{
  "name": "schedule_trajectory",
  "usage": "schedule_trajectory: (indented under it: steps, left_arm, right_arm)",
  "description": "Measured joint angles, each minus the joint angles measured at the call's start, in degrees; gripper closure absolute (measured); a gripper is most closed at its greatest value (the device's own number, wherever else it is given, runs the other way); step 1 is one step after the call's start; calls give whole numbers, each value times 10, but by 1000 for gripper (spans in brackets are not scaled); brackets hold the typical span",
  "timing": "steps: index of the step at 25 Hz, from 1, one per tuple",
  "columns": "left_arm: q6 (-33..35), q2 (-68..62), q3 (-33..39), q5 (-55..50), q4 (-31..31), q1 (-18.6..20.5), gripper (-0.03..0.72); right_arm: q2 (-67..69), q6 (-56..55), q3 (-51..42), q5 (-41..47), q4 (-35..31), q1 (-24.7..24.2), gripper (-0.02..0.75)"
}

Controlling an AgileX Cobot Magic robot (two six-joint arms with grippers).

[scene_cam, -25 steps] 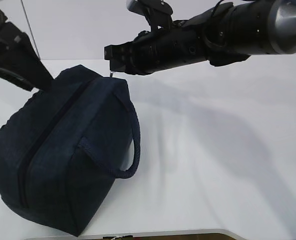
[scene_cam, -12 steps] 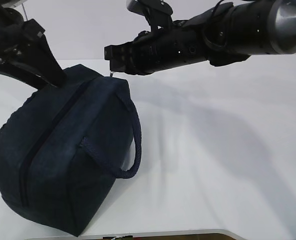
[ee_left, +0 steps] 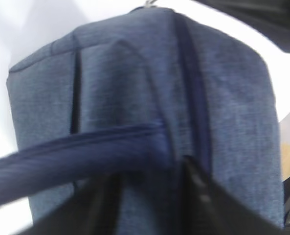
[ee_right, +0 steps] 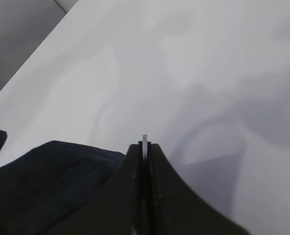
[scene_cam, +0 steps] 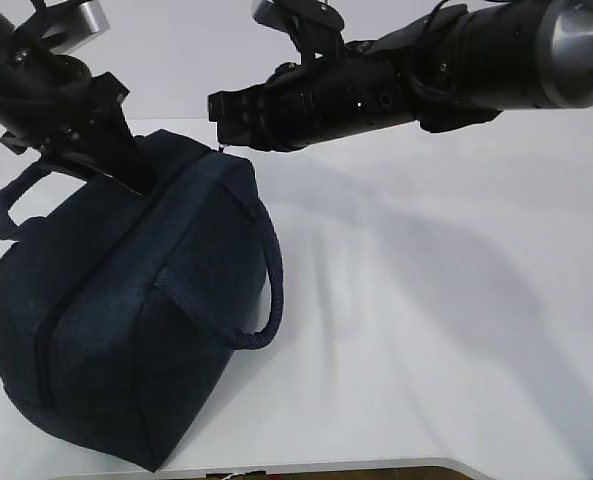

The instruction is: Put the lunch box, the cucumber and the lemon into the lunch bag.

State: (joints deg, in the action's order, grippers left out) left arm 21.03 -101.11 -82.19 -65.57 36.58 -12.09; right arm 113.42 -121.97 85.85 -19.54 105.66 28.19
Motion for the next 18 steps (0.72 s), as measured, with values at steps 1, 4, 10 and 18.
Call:
schedule_trajectory:
  steps: [1, 4, 10, 18]
  left_arm:
    - [6, 0, 0, 0, 0, 0, 532]
    - [21, 0, 0, -8, 1, 0, 673]
    - [38, 0, -1, -24, 1, 0, 701]
    - [53, 18, -1, -26, -1, 0, 702]
  right_arm:
    - [0, 0, 0, 0, 0, 0, 733]
    - [0, 6, 0, -2, 0, 0, 733]
    - [0, 22, 0, 32, 0, 0, 733]
    - [33, 25, 0, 41, -1, 0, 733]
